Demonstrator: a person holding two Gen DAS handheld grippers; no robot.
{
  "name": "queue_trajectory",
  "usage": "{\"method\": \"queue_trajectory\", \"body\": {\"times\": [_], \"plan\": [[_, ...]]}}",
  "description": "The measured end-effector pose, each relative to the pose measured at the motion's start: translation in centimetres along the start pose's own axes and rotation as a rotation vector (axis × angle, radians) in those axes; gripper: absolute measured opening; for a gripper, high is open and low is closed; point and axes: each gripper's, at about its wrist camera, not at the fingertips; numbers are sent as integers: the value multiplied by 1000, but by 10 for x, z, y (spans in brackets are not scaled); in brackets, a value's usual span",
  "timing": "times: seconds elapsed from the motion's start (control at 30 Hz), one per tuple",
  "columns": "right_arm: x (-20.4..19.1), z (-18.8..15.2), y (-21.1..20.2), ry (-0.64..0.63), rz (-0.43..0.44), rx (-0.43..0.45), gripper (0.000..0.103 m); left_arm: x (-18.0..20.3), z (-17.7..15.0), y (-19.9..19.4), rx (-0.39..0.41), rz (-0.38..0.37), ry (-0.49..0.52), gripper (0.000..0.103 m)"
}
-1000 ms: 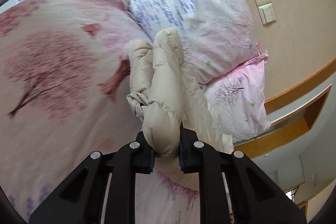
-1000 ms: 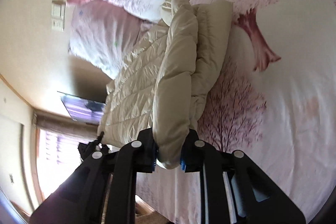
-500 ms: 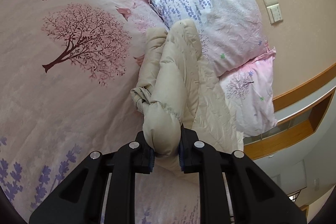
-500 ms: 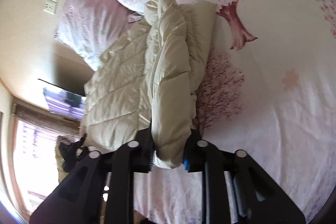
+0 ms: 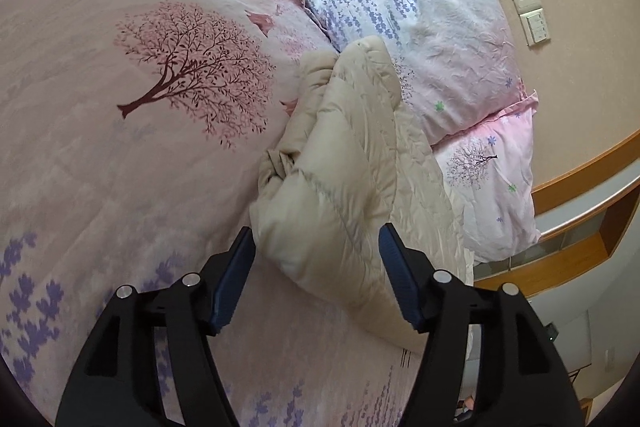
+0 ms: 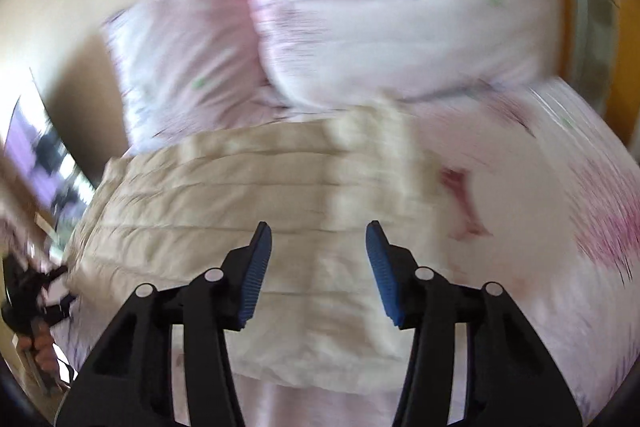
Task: Fold large clothes
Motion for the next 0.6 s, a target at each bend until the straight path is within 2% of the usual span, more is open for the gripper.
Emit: {"method": "queue_trajectory", "body": {"times": [0.13,0.27,0.37,0.43,0.5,0.6], "plan": [[-44,-1,20,-92,46,7,43,4,-12,-8,21,6,4,71],[-86,0,35,-179,48,47,43,9,-26,-16,64,-11,4,78],[-107,-2,50,-235,35,51,43,16,-37,-13,64,-28,12,79],[-114,-6,65,-255,20,18,43,22,-41,-8,58,-24,35,82],[-117,-15,85,-273,-5,-57,43,28,-41,-1,56,-13,56,83],[-120,-27,99,-307,-32,-103,44,30,-38,7,44,-8,43,83]]}}
Point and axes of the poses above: each gripper's, at about its wrist camera, not at the fingertips, and y roughly the way its jaws point, x to its right, z to its top, and after that the axes turned 12 degrees about x, right-handed
